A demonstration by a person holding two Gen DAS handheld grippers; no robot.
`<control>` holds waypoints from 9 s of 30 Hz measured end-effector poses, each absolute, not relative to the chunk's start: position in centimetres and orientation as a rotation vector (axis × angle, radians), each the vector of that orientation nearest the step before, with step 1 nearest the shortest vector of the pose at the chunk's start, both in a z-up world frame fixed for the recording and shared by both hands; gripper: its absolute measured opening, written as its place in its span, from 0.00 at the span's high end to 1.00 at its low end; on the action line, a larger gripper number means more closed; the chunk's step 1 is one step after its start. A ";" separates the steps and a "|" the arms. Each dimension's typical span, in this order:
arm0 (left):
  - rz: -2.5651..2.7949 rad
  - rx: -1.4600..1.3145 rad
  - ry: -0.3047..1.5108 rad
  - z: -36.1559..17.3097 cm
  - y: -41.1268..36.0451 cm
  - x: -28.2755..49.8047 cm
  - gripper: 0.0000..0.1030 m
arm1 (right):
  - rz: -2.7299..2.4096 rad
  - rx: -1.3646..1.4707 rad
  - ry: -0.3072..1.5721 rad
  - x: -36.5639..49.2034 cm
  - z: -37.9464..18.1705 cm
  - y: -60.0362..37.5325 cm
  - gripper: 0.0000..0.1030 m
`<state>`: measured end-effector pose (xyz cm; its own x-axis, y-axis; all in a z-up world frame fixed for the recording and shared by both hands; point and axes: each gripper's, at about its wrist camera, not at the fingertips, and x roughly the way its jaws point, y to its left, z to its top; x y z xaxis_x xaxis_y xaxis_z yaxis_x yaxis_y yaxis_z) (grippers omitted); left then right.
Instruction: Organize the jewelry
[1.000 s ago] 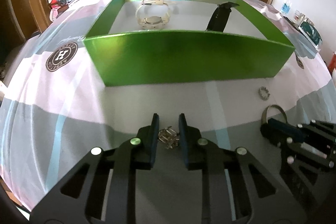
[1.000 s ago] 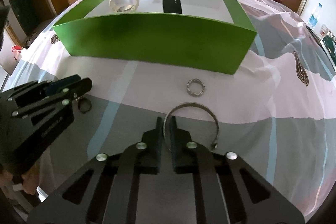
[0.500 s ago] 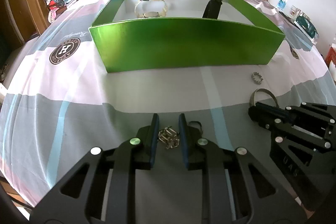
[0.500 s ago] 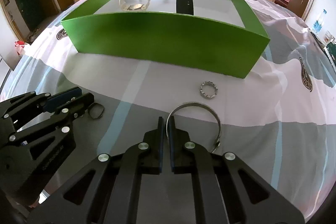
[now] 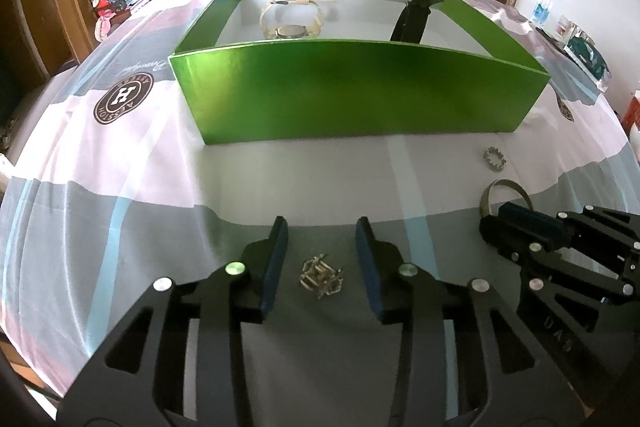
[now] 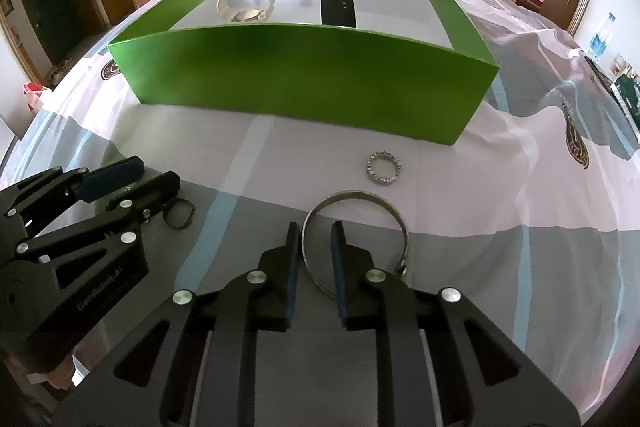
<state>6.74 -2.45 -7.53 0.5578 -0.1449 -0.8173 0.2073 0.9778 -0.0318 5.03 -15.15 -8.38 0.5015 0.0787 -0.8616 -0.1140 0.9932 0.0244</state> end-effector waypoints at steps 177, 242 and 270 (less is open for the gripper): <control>-0.079 0.010 0.581 2.0 -0.2 8.6 0.35 | -0.024 0.054 0.552 4.3 3.1 -19.5 0.52; -0.246 0.112 0.901 -7.7 -3.9 5.1 0.55 | 0.085 -0.016 1.009 4.6 -8.7 -17.2 0.65; -0.196 0.106 0.882 -7.6 -2.7 5.3 0.82 | 0.102 -0.013 1.003 4.5 -8.7 -16.1 0.78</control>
